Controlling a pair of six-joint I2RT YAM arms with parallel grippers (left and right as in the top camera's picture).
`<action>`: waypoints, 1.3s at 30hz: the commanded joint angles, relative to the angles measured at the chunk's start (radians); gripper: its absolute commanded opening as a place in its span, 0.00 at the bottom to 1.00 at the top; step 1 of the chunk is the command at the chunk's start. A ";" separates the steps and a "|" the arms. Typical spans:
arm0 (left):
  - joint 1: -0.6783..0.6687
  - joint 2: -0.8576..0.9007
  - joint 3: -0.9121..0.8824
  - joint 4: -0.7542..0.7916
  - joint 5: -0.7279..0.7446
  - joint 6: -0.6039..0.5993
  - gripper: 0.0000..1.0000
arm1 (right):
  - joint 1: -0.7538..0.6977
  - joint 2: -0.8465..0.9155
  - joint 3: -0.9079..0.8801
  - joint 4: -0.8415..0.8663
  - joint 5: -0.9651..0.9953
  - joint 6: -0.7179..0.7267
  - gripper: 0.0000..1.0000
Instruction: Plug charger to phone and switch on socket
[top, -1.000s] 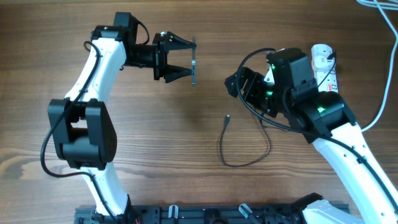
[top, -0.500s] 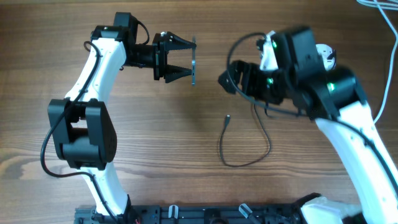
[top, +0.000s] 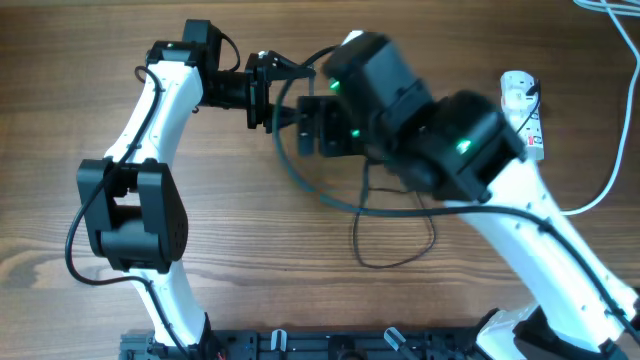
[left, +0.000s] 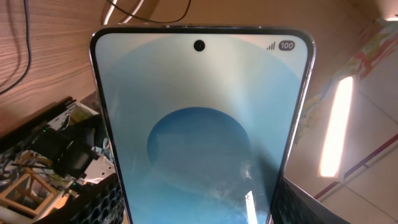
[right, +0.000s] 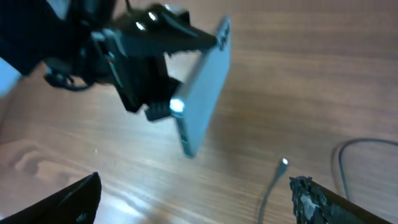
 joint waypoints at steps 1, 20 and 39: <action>0.008 -0.039 0.000 -0.001 0.056 0.000 0.65 | 0.075 0.043 0.019 0.014 0.231 0.123 0.98; 0.008 -0.039 0.000 -0.001 0.056 -0.006 0.66 | 0.118 0.232 0.019 0.034 0.392 0.199 0.59; 0.008 -0.039 0.000 -0.023 0.056 -0.006 0.66 | 0.105 0.243 0.019 0.069 0.433 0.174 0.45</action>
